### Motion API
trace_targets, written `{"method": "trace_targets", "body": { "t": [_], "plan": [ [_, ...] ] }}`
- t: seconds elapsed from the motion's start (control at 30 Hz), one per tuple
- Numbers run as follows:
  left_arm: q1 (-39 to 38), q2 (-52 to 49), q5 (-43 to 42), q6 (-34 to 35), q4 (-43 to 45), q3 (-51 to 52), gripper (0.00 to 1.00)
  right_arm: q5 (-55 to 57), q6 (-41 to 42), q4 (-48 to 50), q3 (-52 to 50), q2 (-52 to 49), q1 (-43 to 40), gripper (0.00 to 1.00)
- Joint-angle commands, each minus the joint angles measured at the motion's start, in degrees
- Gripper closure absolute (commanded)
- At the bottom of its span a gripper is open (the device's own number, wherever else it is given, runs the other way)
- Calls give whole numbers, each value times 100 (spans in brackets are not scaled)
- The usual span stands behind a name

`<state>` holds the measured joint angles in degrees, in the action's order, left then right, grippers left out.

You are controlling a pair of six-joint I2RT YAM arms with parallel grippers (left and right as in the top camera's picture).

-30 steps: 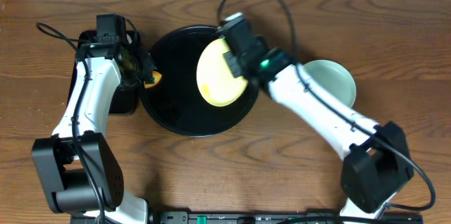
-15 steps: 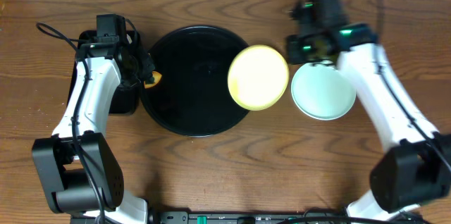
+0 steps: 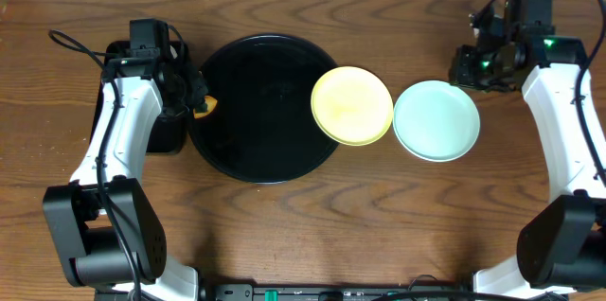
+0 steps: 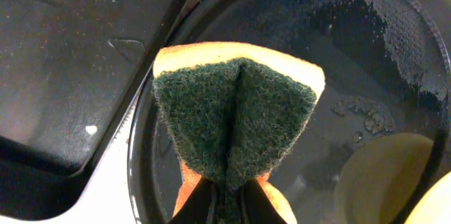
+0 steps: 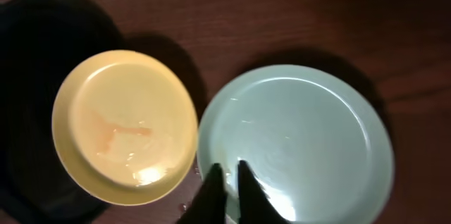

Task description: Clean dirty plates on tray and stack at the side

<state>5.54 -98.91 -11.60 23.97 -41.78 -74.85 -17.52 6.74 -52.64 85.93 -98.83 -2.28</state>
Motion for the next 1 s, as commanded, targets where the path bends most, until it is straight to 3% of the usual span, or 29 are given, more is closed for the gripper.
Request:
{"method": "trace_targets", "body": {
  "t": [0.0, 0.43, 0.67, 0.97],
  "plan": [
    [28, -46, 72, -37, 4, 0, 92, -354, -120, 164, -127, 57, 212, 85],
    [28, -46, 74, -37, 2, 0, 92, -387, 4, 918, -168, -562, 754, 41],
    [28, -46, 74, -39, 4, 0, 92, -839, -404, 1543, -168, -1346, 861, 35],
    [28, -46, 74, -39, 4, -2, 92, -1445, -946, 2133, -166, -2205, 866, 37]
  ]
}}
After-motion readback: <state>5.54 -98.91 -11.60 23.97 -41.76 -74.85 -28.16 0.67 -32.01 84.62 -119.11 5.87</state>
